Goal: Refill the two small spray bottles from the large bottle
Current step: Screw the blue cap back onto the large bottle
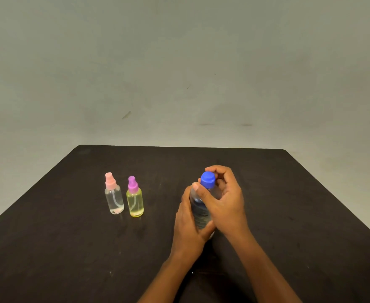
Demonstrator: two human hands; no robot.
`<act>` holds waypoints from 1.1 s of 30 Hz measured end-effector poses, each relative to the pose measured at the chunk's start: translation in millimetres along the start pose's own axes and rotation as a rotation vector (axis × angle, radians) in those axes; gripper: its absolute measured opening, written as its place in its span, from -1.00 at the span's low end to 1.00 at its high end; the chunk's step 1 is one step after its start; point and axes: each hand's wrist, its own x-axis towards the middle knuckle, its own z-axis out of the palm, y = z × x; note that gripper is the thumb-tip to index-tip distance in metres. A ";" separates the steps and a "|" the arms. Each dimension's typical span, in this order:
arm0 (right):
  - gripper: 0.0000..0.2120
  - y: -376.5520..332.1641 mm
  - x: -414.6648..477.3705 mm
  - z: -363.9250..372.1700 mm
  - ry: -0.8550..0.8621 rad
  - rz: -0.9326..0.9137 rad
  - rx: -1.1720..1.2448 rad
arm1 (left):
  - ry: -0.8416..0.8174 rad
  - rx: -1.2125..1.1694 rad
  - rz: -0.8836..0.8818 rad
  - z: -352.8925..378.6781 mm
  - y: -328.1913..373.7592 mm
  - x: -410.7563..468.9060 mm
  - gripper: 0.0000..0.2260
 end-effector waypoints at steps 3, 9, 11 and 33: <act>-0.59 -0.2 -2.0 -0.4 -0.021 -0.010 0.092 | -0.001 -0.013 0.003 -0.6 2.1 0.2 -0.35; -0.72 2.6 -4.0 -3.5 -0.071 -0.104 0.157 | -0.001 -0.023 0.008 -0.3 8.1 0.4 -0.39; -0.75 5.0 -5.0 -2.1 -0.059 -0.082 0.170 | -0.002 -0.033 0.005 -0.5 8.8 0.4 -0.39; -0.79 2.0 -5.3 0.8 -0.017 -0.120 0.164 | -0.017 -0.016 -0.020 -1.1 5.3 -0.4 -0.36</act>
